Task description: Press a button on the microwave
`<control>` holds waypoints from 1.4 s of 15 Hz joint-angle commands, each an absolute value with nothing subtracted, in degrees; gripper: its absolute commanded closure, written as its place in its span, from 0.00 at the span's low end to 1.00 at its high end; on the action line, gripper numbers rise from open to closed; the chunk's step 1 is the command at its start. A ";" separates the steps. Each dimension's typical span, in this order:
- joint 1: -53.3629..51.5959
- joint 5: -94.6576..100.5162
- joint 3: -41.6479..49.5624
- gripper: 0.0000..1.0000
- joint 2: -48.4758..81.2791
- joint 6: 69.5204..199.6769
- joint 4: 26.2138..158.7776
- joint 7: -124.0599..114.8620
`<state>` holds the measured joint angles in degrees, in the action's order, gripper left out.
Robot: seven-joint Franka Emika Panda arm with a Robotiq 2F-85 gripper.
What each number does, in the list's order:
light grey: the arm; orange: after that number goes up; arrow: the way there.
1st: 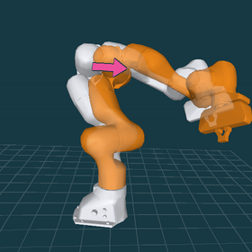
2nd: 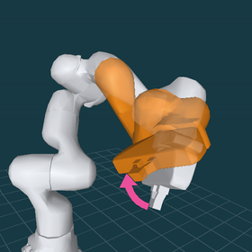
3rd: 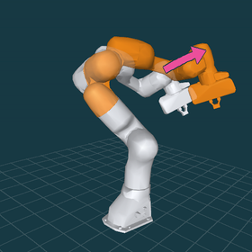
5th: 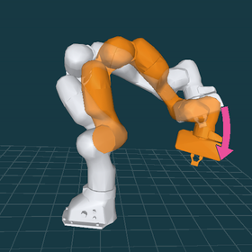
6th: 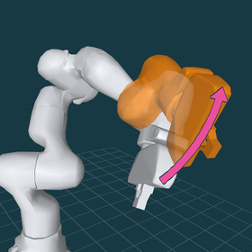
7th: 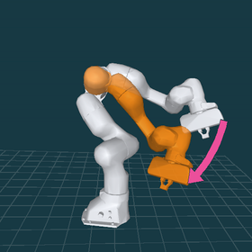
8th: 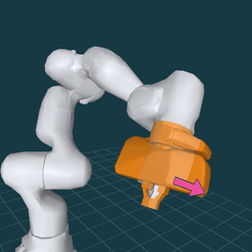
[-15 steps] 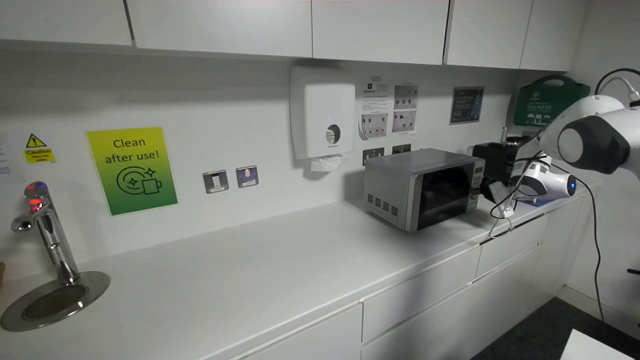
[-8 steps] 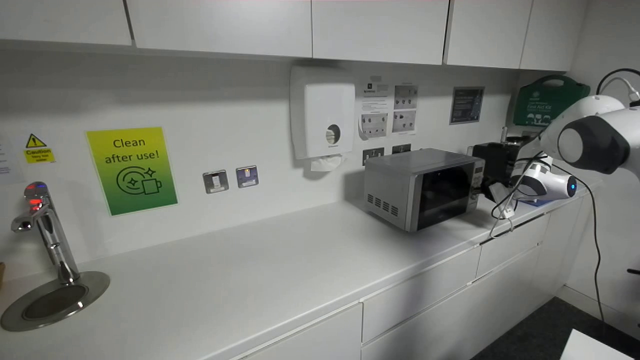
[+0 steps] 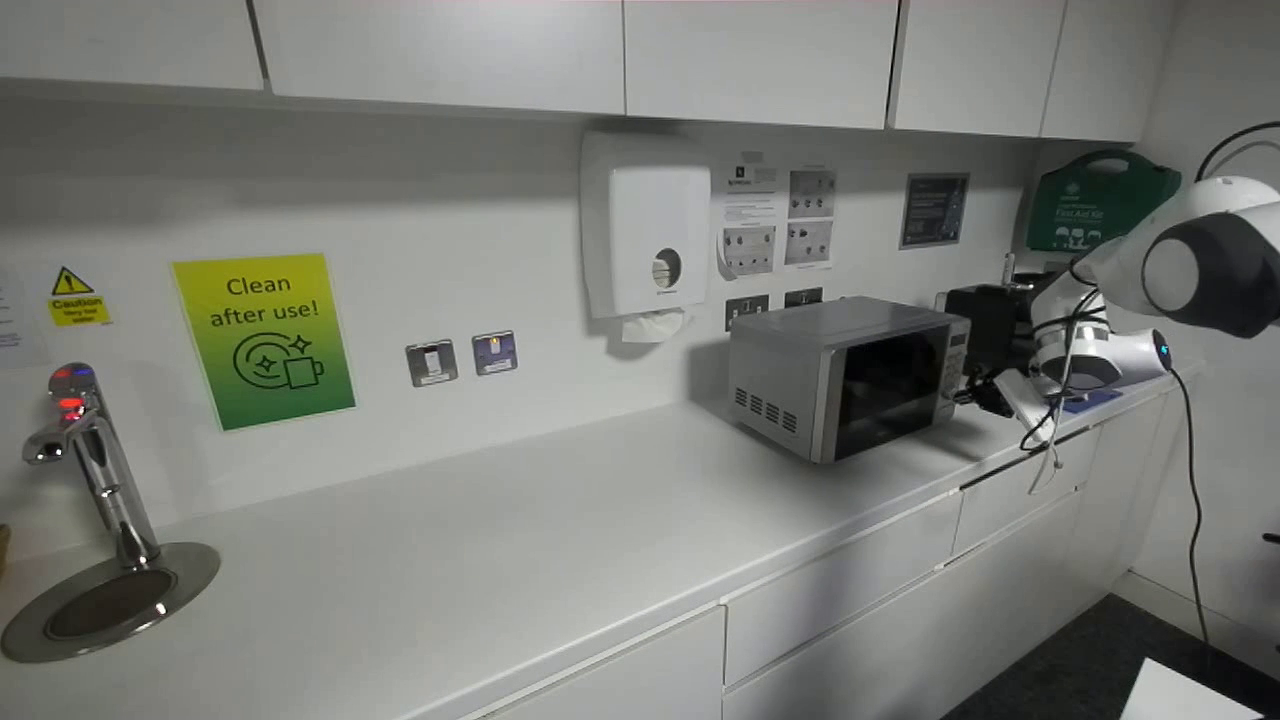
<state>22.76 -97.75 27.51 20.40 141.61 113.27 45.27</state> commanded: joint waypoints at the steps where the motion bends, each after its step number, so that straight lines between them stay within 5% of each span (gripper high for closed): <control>1: 21.87 -85.00 27.46 1.00 7.35 142.23 123.69 38.94; 13: 18.77 -24.62 21.63 1.00 -1.88 156.60 143.18 -4.53; 21: 19.74 9.13 19.26 1.00 -14.92 143.79 148.77 -30.59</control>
<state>18.24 3.19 21.65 -3.74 149.53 144.66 -26.27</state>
